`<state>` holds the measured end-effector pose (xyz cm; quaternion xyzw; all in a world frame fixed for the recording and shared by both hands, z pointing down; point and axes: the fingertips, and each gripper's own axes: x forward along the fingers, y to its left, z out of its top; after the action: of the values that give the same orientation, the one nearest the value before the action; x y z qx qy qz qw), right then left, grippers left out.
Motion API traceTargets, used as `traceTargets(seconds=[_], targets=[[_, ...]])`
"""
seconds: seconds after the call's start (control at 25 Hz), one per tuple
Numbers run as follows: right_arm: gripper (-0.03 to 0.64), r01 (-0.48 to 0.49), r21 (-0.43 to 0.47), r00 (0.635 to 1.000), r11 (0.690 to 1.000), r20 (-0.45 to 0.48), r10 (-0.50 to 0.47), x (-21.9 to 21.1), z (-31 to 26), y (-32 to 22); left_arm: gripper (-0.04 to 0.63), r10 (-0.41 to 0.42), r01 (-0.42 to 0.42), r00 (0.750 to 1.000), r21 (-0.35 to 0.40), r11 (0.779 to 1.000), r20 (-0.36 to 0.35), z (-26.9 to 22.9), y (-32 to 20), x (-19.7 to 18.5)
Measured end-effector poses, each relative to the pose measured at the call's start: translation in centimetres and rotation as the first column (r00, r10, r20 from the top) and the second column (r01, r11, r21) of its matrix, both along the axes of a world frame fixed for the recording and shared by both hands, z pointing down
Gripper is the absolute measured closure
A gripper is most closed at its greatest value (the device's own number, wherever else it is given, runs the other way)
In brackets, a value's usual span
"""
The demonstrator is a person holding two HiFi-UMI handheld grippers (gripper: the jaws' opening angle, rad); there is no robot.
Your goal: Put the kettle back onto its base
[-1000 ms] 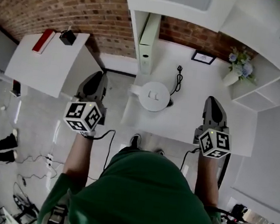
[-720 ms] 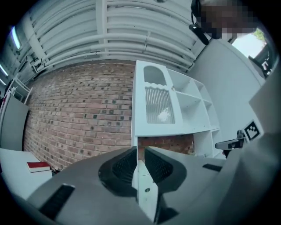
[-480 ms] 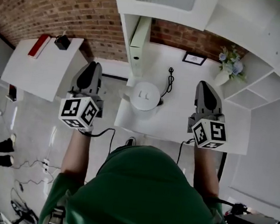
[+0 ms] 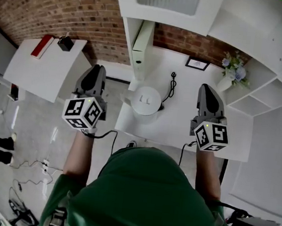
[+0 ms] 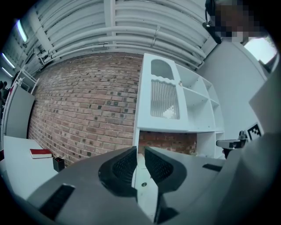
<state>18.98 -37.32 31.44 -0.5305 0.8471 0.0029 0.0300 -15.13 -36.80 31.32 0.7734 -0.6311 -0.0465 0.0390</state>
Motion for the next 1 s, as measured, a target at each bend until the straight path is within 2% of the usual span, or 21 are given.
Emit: traceTargets(seconds=[0.64,1.0], targets=[[0.595,0.033,-0.013,0.999,0.999,-0.021,-0.034,-0.7,0.4,-0.7,0.529,-0.012,0.011,1.000,-0.032,0.999,-0.005,1.0,-0.3,-0.1],[0.595,0.056,-0.018,0.998,0.998,-0.015,-0.057,-1.8,0.9,-0.5,0.529,-0.010,0.011,1.000,-0.055,0.998,0.018,1.9,0.8,-0.5]])
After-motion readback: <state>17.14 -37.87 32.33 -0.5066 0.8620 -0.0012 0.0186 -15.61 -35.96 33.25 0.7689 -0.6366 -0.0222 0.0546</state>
